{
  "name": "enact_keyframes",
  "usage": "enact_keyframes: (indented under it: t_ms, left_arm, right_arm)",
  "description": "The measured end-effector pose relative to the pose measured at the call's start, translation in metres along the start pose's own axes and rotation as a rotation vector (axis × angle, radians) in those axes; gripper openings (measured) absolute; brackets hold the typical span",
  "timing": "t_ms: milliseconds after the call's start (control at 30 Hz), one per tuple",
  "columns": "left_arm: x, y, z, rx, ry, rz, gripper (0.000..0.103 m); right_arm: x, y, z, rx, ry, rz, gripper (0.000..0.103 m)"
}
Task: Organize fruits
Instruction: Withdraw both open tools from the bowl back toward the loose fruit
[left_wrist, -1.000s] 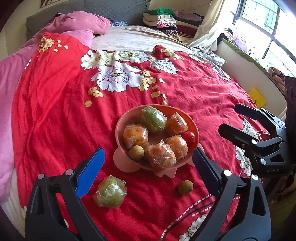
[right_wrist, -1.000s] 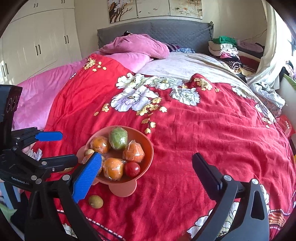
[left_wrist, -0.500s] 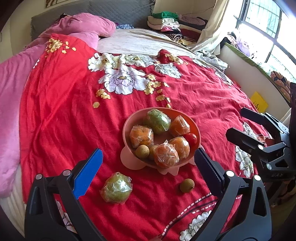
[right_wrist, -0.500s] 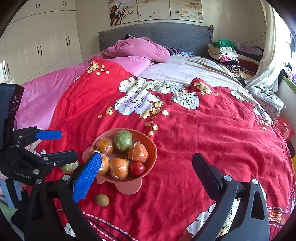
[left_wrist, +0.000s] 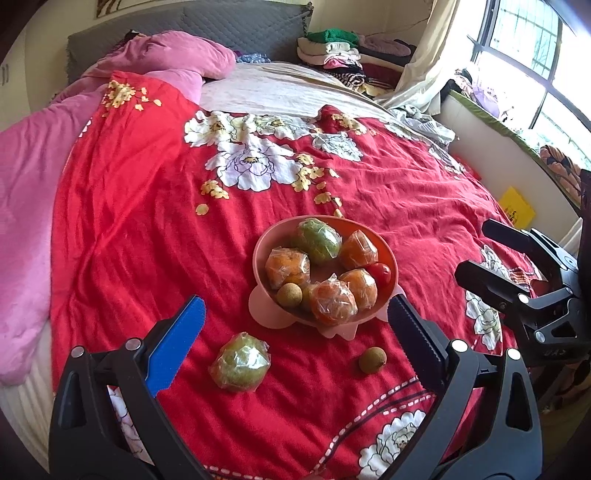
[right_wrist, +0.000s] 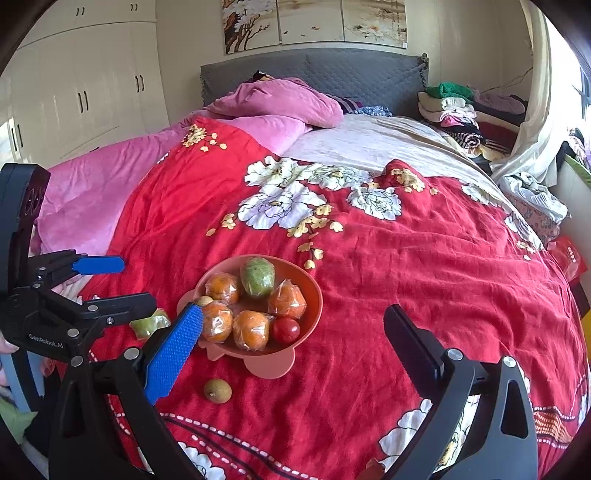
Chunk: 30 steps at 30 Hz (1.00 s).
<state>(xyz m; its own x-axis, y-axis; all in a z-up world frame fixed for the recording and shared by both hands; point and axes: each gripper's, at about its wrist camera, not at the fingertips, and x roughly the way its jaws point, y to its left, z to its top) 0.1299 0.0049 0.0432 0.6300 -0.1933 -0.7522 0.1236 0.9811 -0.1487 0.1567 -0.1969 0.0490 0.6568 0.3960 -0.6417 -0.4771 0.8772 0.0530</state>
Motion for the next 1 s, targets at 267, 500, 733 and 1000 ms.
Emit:
enact_keyframes:
  t_ms: [267, 500, 733, 1000]
  left_arm:
    - [-0.011, 0.004, -0.006, -0.003, -0.01, 0.008, 0.093]
    - [-0.02, 0.007, -0.012, -0.004, -0.016, 0.017, 0.093]
    - [-0.025, 0.009, -0.017, -0.006, -0.017, 0.022, 0.093]
    - [-0.029, 0.012, -0.025, -0.007, -0.014, 0.024, 0.093]
  right_arm:
    - [-0.009, 0.011, -0.002, -0.011, -0.002, 0.007, 0.098]
    - [-0.013, 0.021, -0.005, -0.027, 0.002, 0.016, 0.098]
    - [-0.016, 0.029, -0.009, -0.037, 0.007, 0.023, 0.098]
    - [-0.015, 0.039, -0.015, -0.05, 0.021, 0.028, 0.098]
